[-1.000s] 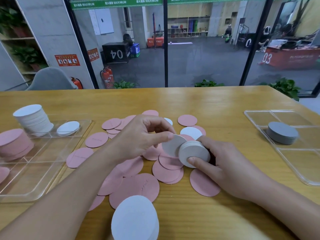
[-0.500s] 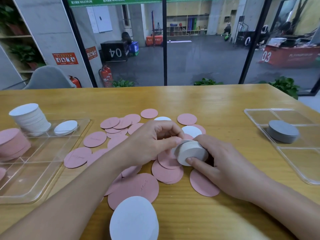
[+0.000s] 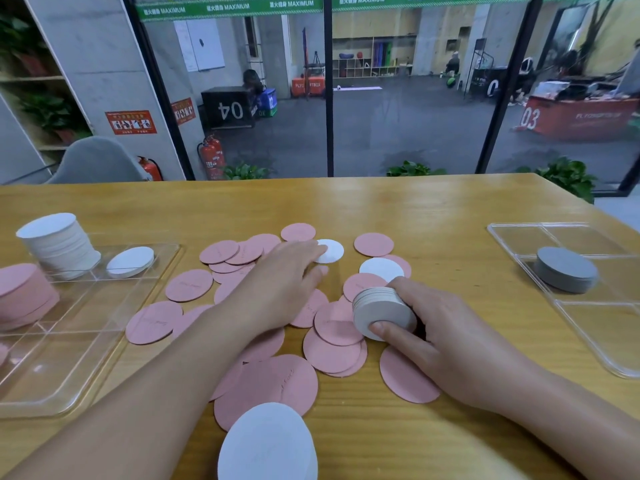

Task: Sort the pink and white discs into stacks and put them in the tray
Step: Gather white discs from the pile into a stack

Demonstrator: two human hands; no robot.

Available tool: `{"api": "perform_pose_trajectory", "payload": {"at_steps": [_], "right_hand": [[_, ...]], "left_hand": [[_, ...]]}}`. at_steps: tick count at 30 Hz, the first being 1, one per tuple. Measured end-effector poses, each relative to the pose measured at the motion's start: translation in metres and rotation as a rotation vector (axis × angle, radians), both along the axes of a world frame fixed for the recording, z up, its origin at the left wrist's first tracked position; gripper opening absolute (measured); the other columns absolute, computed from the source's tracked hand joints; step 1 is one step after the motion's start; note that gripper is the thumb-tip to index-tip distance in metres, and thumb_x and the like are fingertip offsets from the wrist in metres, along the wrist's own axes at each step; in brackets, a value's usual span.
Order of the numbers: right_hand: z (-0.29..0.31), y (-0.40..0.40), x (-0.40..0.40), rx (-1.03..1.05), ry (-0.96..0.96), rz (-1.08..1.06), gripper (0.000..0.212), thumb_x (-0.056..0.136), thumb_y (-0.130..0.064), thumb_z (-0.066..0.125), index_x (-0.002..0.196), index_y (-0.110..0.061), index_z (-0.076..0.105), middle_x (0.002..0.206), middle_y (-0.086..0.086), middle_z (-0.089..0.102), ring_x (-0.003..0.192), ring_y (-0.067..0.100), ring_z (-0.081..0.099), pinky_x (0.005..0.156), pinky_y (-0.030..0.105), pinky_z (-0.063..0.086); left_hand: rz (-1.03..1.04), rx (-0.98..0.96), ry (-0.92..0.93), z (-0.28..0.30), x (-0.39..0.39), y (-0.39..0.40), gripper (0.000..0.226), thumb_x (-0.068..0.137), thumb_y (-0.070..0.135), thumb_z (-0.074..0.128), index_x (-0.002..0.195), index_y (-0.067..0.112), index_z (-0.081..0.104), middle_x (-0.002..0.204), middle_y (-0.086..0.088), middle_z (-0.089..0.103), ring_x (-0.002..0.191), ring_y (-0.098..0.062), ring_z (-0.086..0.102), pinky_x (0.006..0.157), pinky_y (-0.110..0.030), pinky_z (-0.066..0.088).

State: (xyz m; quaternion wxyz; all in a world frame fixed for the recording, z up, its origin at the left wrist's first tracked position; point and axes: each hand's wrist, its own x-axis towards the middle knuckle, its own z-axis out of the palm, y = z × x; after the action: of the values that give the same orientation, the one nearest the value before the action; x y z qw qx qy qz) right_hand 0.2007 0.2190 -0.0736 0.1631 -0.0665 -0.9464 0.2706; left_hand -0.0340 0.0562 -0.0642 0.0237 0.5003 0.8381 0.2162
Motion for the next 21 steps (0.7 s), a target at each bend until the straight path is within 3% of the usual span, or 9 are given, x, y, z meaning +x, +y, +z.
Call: {"api": "perform_pose_trajectory", "payload": {"at_steps": [3, 7, 10, 12, 14, 17, 21], "right_hand": [[0.0, 0.001, 0.0, 0.001, 0.0, 0.005, 0.028, 0.104, -0.052, 0.061, 0.093, -0.029, 0.049, 0.09, -0.014, 0.056, 0.08, 0.015, 0.053, 0.065, 0.036, 0.044], [0.001, 0.0, 0.0, -0.005, -0.002, 0.008, 0.028, 0.104, -0.052, 0.061, 0.092, -0.031, 0.048, 0.088, -0.014, 0.056, 0.079, 0.016, 0.052, 0.064, 0.036, 0.043], [0.002, -0.001, 0.0, -0.025, -0.004, 0.003, 0.029, 0.104, -0.051, 0.061, 0.09, -0.029, 0.048, 0.087, -0.013, 0.056, 0.077, 0.016, 0.051, 0.063, 0.035, 0.041], [0.003, -0.002, 0.0, -0.036, -0.009, -0.003, 0.029, 0.104, -0.05, 0.062, 0.09, -0.028, 0.049, 0.087, -0.012, 0.056, 0.077, 0.016, 0.05, 0.065, 0.036, 0.042], [0.003, -0.002, 0.001, -0.041, -0.009, -0.005, 0.028, 0.104, -0.05, 0.062, 0.091, -0.028, 0.05, 0.088, -0.012, 0.056, 0.077, 0.016, 0.051, 0.065, 0.037, 0.042], [0.003, -0.002, 0.001, -0.044, -0.009, -0.004, 0.028, 0.104, -0.05, 0.062, 0.092, -0.028, 0.05, 0.088, -0.012, 0.057, 0.077, 0.017, 0.051, 0.065, 0.038, 0.043], [0.003, -0.002, 0.001, -0.044, -0.014, -0.008, 0.029, 0.104, -0.051, 0.062, 0.091, -0.027, 0.05, 0.087, -0.012, 0.057, 0.077, 0.016, 0.051, 0.066, 0.039, 0.044]], "left_hand": [[-0.013, -0.093, 0.084, 0.0, 0.004, 0.0, 0.022, 0.115, 0.038, 0.046, 0.109, 0.024, 0.063, 0.1, 0.01, 0.06, 0.101, -0.018, 0.051, 0.09, -0.044, 0.043], [0.012, 0.039, 0.113, 0.004, 0.007, -0.001, 0.025, 0.109, 0.035, 0.058, 0.09, 0.027, 0.072, 0.085, 0.012, 0.066, 0.091, -0.013, 0.056, 0.08, -0.036, 0.039], [0.085, 0.103, 0.059, 0.003, 0.007, 0.002, 0.014, 0.105, 0.04, 0.068, 0.112, 0.03, 0.075, 0.099, 0.017, 0.066, 0.101, -0.012, 0.056, 0.081, -0.034, 0.042], [0.125, 0.06, 0.057, 0.003, 0.007, 0.005, 0.041, 0.104, 0.052, 0.067, 0.139, 0.031, 0.067, 0.132, 0.014, 0.062, 0.123, -0.017, 0.053, 0.098, -0.037, 0.047], [0.171, -0.058, 0.075, 0.001, 0.008, 0.008, 0.061, 0.104, 0.064, 0.06, 0.154, 0.029, 0.058, 0.151, 0.01, 0.051, 0.14, -0.021, 0.039, 0.115, -0.04, 0.04], [0.214, -0.161, 0.107, -0.002, 0.01, 0.011, 0.065, 0.102, 0.072, 0.054, 0.153, 0.032, 0.058, 0.156, 0.009, 0.043, 0.144, -0.024, 0.03, 0.117, -0.042, 0.031], [0.221, -0.1, 0.006, 0.004, 0.015, 0.013, 0.043, 0.101, 0.062, 0.066, 0.137, 0.037, 0.064, 0.145, 0.012, 0.05, 0.14, -0.021, 0.033, 0.113, -0.039, 0.031]]}}
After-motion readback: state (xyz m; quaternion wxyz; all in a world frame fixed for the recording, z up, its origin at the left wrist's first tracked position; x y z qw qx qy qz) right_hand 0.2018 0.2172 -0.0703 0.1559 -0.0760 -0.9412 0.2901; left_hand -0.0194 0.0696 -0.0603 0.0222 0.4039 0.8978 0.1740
